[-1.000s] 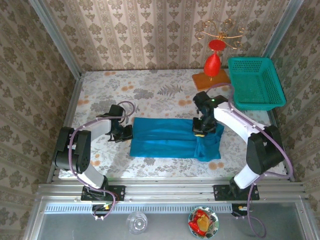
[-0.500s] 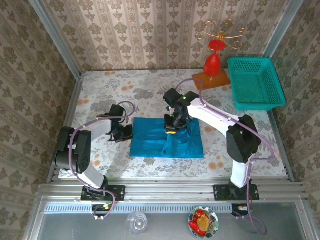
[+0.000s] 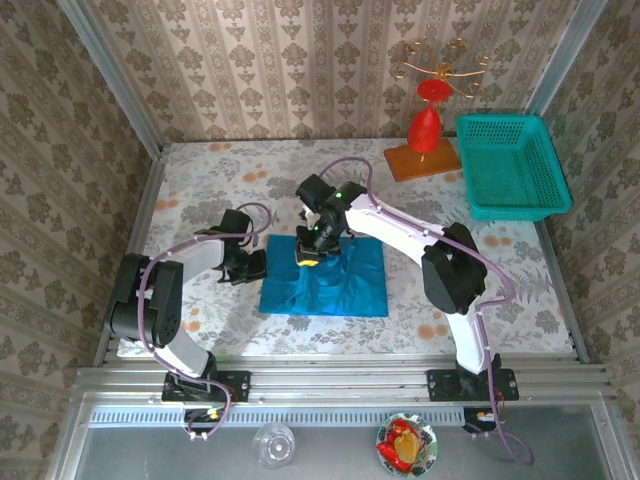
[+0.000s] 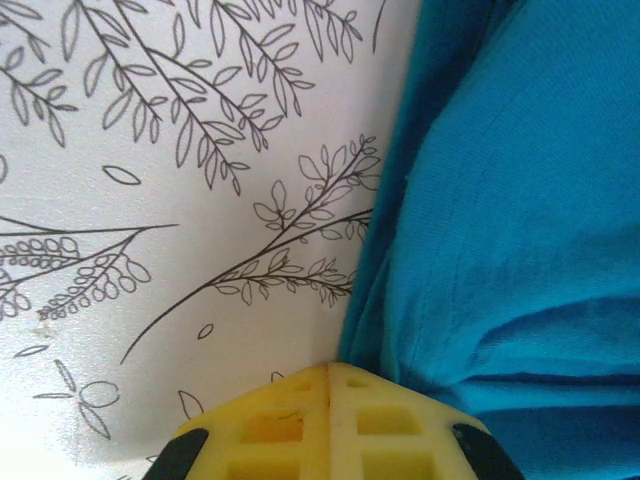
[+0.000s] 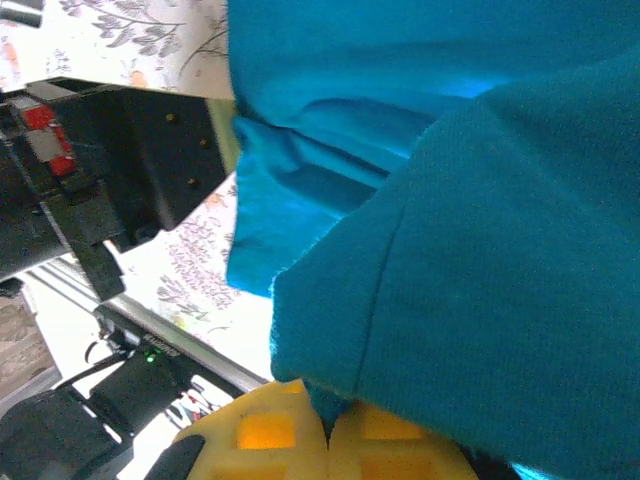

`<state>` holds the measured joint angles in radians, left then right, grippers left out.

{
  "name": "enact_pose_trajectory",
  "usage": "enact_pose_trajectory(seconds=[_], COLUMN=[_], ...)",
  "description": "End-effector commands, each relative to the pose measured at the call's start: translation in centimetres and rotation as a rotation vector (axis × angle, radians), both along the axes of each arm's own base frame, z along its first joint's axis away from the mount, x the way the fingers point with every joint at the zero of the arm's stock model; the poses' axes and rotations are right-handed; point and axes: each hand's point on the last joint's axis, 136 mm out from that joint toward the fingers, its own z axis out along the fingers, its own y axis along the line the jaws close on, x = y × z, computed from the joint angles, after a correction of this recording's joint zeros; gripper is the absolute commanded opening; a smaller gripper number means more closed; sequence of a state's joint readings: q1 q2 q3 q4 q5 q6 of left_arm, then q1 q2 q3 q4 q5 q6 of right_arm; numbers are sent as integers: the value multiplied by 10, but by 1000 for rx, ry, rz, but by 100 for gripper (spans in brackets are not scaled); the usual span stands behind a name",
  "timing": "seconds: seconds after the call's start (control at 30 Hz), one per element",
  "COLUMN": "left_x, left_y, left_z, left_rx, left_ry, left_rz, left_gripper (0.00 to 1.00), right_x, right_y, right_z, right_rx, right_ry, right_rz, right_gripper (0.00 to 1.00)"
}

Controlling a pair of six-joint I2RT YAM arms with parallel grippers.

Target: Fold the inside-out t-shirt

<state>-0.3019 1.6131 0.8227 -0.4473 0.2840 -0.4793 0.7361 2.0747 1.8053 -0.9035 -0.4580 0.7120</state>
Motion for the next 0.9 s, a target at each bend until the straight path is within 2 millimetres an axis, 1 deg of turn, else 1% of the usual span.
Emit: enact_pose_trajectory(seconds=[0.0, 0.03, 0.13, 0.2, 0.23, 0.27, 0.3, 0.37, 0.4, 0.47, 0.53, 0.57, 0.6, 0.67, 0.77, 0.87], left_x=[-12, -10, -4, -2, -2, -4, -6, -10, -12, -16, -19, -21, -21, -24, -29, -34], left_y=[-33, -33, -32, -35, -38, -42, -45, -47, -46, -38, -29, -27, -25, -25, -26, -24], left_z=[-13, -6, 29, 53, 62, 69, 73, 72, 69, 60, 56, 56, 58, 64, 73, 75], left_rx=[-88, -90, -116, -148, -174, -207, -230, -250, -245, -205, -156, -145, -141, -151, -164, -160], left_ry=[3, -25, -144, -222, -249, -268, -272, -254, -236, -202, -183, -181, -189, -207, -224, -218], left_rz=[-81, -79, -88, -107, -122, -138, -148, -154, -150, -130, -113, -115, -115, -124, -139, -141], left_gripper=[0, 0, 9, 19, 24, 28, 31, 32, 31, 28, 28, 28, 28, 31, 34, 36], right_x=[0, 1, 0, -1, 0, 0, 1, 3, 4, 8, 14, 17, 21, 29, 39, 45], right_y=[17, 17, 17, 18, 18, 19, 22, 26, 29, 31, 35, 37, 39, 43, 43, 38], right_z=[4, 2, -2, -3, -4, -5, -4, -5, -6, -13, -17, -18, -16, -10, 5, 21], right_rx=[61, 56, 55, 59, 59, 64, 75, 90, 97, 96, 104, 109, 112, 121, 132, 132], right_ry=[33, 35, 42, 48, 48, 48, 49, 51, 53, 57, 61, 58, 45, 13, -44, -100], right_rz=[19, 19, 28, 32, 34, 34, 36, 41, 44, 41, 40, 39, 37, 35, 28, 16], right_gripper=[0, 0, 0, 0, 0, 0, 0, 0, 0, 2, 13, 22, 30, 38, 45, 48])
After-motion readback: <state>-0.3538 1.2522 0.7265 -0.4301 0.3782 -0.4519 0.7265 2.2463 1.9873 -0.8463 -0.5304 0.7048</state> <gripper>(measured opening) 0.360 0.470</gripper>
